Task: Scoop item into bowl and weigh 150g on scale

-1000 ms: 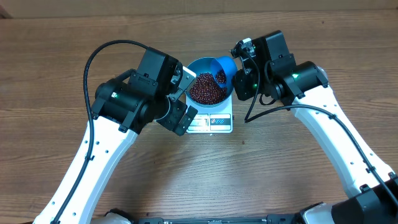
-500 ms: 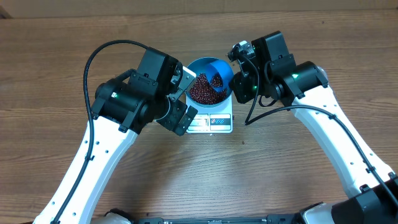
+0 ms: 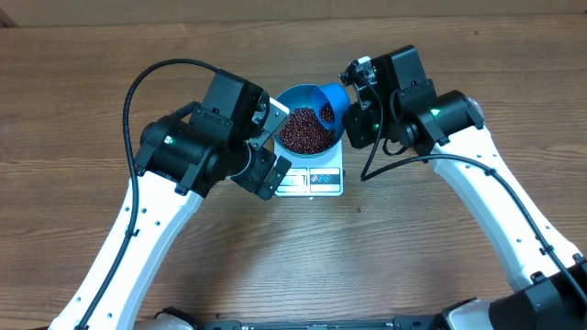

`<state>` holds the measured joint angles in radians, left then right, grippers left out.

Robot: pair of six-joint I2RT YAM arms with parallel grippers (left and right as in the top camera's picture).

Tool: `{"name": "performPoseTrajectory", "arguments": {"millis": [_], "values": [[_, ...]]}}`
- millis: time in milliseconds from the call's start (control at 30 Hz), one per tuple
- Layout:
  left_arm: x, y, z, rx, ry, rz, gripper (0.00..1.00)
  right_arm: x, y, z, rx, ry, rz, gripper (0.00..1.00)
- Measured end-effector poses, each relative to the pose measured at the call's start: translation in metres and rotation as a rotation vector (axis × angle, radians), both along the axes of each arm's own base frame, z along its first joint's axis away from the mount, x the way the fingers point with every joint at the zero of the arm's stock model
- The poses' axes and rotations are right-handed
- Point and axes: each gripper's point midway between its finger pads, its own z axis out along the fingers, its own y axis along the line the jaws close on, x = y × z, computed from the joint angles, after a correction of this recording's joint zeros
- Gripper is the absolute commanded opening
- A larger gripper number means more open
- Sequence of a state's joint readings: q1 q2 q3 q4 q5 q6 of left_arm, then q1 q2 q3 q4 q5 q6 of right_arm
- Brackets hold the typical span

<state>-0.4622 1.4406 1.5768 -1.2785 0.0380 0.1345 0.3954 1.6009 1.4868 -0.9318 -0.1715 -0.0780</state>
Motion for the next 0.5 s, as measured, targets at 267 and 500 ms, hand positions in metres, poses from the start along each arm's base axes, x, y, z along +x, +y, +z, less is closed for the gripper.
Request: {"name": "performPoseTrajectory", "arguments": {"millis": [267,500], "values": [[0.0,0.0,0.0,0.0,0.0,0.0,0.99,-0.0004,0.0005,0.0001,0.003,0.001,0.002,0.04],[0.0,0.0,0.0,0.0,0.0,0.0,1.0,-0.0005,0.0007,0.0001,0.004,0.002,0.003,0.04]]}}
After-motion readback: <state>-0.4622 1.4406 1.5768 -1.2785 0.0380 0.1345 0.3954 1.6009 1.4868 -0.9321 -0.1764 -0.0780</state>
